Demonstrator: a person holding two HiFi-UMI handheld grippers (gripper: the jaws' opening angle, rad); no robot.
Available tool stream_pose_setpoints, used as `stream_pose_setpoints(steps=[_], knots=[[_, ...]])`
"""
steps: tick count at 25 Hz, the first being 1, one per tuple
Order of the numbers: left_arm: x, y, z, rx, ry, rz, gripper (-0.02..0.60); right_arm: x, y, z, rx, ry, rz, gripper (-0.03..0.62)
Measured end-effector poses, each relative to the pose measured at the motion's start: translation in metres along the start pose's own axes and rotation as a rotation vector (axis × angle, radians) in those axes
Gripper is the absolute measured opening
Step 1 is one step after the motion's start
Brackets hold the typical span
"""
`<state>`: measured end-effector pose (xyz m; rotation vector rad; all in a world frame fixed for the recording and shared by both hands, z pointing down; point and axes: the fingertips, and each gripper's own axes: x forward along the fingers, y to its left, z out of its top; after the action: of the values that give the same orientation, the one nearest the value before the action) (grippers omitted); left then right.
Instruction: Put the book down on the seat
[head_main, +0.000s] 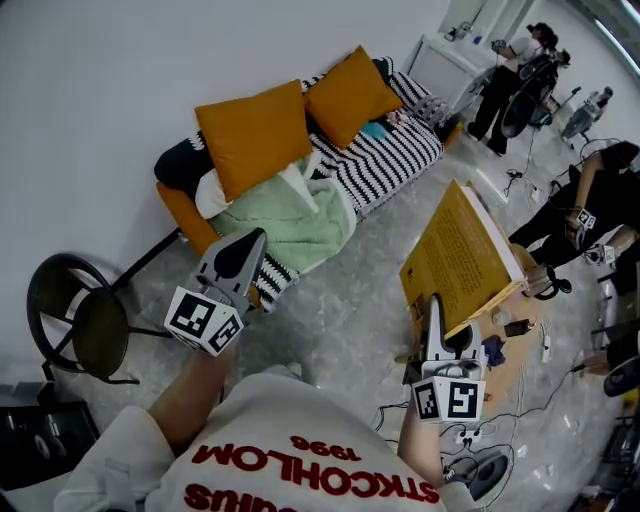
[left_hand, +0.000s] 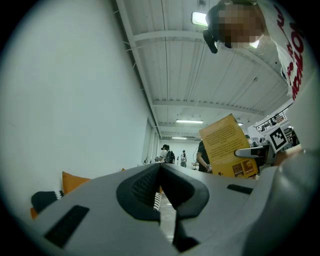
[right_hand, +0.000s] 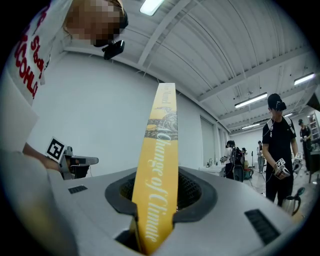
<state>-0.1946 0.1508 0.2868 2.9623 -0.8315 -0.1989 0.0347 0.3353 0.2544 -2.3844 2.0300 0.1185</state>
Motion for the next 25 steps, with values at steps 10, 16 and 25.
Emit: stream_pose_setpoints(steps=[10, 16, 25], knots=[[0.018, 0.019, -0.009, -0.011, 0.003, 0.01, 0.015, 0.029, -0.006, -0.009, 0.006, 0.006, 0.002, 0.16], [0.02, 0.027, -0.014, -0.02, 0.007, 0.015, 0.015, 0.039, -0.005, -0.01, 0.011, 0.004, 0.011, 0.16], [0.042, 0.03, -0.028, -0.032, 0.026, 0.019, 0.015, 0.057, -0.018, -0.016, 0.025, -0.006, 0.029, 0.16]])
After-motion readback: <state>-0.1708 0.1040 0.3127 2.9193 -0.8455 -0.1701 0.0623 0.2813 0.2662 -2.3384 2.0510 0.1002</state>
